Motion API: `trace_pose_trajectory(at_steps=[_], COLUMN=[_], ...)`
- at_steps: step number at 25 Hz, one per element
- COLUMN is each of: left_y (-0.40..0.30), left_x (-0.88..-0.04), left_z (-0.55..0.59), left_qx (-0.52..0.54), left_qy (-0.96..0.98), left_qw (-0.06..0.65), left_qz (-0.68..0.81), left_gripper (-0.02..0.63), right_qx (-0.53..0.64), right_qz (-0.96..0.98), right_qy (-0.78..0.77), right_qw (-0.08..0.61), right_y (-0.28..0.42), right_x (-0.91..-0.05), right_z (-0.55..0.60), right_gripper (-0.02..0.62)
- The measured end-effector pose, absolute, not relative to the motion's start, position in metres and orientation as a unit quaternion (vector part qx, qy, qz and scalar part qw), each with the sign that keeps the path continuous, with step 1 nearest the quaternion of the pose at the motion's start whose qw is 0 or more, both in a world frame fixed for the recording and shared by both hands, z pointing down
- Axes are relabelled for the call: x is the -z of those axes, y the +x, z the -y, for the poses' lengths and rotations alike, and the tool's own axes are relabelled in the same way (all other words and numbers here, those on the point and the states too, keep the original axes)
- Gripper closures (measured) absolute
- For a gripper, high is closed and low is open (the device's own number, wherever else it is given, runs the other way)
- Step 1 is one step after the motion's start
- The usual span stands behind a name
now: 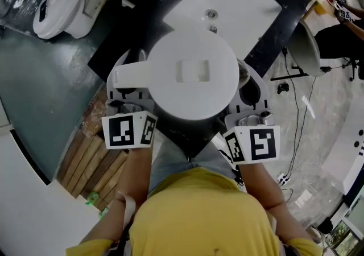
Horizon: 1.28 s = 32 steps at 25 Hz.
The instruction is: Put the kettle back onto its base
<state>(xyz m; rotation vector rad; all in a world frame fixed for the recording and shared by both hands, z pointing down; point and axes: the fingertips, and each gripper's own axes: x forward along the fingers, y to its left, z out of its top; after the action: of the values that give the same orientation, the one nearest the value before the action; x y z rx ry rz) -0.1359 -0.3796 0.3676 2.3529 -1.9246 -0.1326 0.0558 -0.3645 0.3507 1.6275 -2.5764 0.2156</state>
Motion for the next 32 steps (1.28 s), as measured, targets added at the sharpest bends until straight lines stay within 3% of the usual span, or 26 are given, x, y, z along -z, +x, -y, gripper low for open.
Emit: trace_pose_trajectory(at_steps=[26, 32], left_y=[-0.138, -0.140], left_x=[-0.381, -0.381], left_z=[0.371, 0.364], left_qx=[0.040, 0.016], left_qy=[0.773, 0.769], left_qw=[0.025, 0.013], left_qz=[0.633, 0.638], left_gripper=[0.555, 0.463], right_qx=[-0.060, -0.054], right_qz=[0.828, 0.823], right_qy=[0.555, 0.563], right_qw=[0.059, 0.062], right_y=[0.053, 0.054], right_x=[-0.360, -0.359], right_z=[0.361, 0.356], right_gripper=[0.580, 0.580])
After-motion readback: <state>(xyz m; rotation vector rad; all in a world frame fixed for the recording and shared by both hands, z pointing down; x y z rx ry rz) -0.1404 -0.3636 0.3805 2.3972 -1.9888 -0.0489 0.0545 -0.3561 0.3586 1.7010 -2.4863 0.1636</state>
